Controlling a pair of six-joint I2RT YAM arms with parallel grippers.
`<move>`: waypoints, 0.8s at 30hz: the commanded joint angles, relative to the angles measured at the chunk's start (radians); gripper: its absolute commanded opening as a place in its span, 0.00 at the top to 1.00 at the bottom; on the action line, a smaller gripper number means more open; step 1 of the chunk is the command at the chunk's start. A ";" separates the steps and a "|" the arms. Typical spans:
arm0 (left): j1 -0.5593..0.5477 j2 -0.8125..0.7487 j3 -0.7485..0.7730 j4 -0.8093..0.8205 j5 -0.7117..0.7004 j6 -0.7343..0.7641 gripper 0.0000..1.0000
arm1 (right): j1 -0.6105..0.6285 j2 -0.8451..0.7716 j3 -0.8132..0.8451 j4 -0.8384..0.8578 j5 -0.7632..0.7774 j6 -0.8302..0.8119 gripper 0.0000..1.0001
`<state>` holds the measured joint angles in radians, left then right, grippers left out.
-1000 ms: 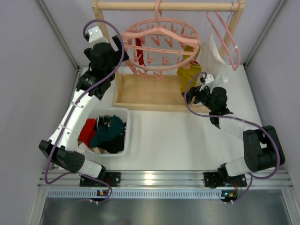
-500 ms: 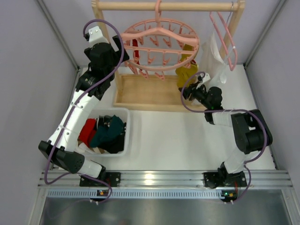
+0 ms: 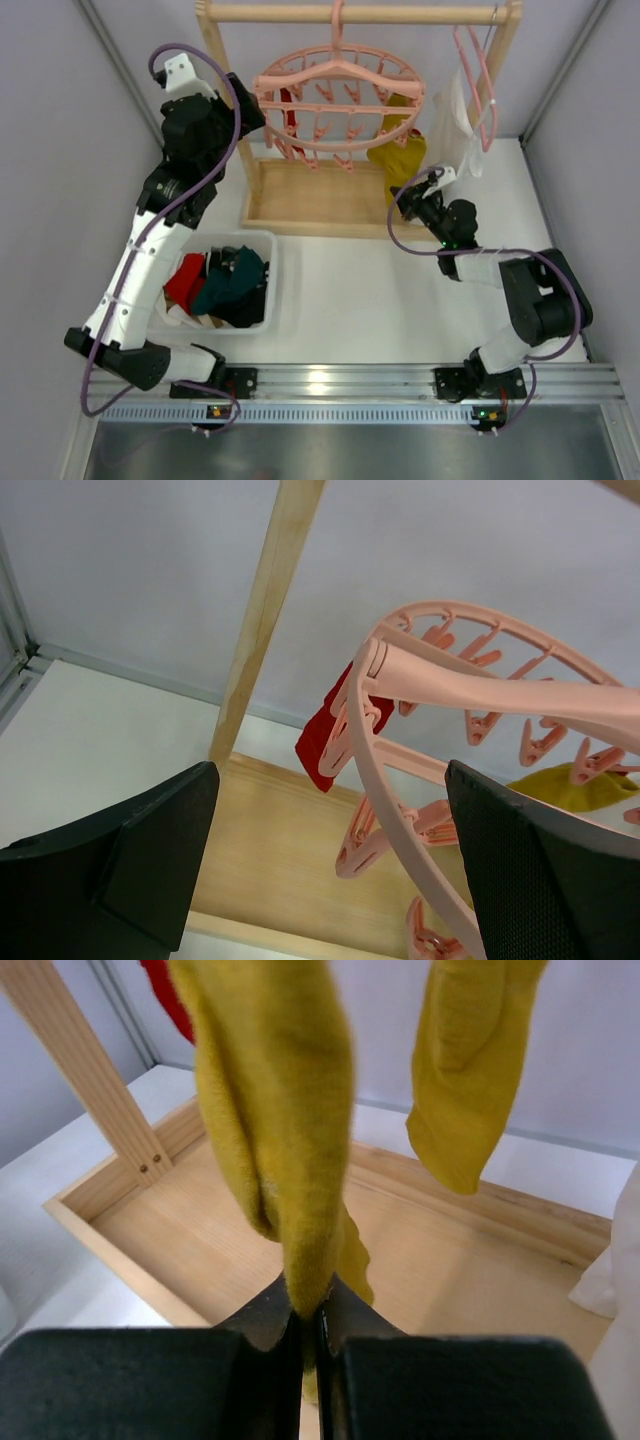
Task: Remove the socks clipped to the hanger
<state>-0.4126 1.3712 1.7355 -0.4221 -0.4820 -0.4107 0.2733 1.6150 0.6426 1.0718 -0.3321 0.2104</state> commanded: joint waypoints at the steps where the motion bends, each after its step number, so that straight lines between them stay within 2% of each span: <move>1: 0.003 -0.075 0.015 0.025 0.040 -0.004 0.02 | 0.061 -0.133 -0.047 0.093 0.065 -0.023 1.00; 5: 0.003 -0.130 0.006 0.020 0.098 -0.017 0.01 | 0.150 -0.251 -0.102 -0.019 0.174 -0.095 1.00; 9: -0.005 -0.170 -0.001 -0.003 0.239 -0.037 0.01 | 0.289 -0.371 -0.129 -0.117 0.278 -0.155 1.00; 12: -0.063 -0.159 0.019 -0.059 0.231 -0.017 0.02 | 0.390 -0.415 -0.133 -0.171 0.355 -0.183 1.00; 15: -0.225 -0.120 0.058 -0.124 0.036 0.064 0.01 | 0.486 -0.426 -0.135 -0.187 0.427 -0.184 1.00; 16: -0.335 -0.086 0.082 -0.141 -0.068 0.087 0.01 | 0.516 -0.423 -0.127 -0.197 0.480 -0.193 1.00; 17: -0.382 -0.072 0.097 -0.177 -0.113 0.110 0.01 | 0.544 -0.417 -0.112 -0.206 0.511 -0.201 1.00; 19: -0.448 -0.046 0.139 -0.214 -0.136 0.115 0.01 | 0.633 -0.396 -0.086 -0.214 0.585 -0.243 1.00; 24: -0.502 0.031 0.211 -0.312 -0.247 0.144 0.01 | 0.788 -0.291 -0.005 -0.236 0.708 -0.278 1.00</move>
<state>-0.8970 1.3884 1.8725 -0.6525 -0.5934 -0.3134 0.9897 1.2732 0.5602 0.8528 0.2535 -0.0246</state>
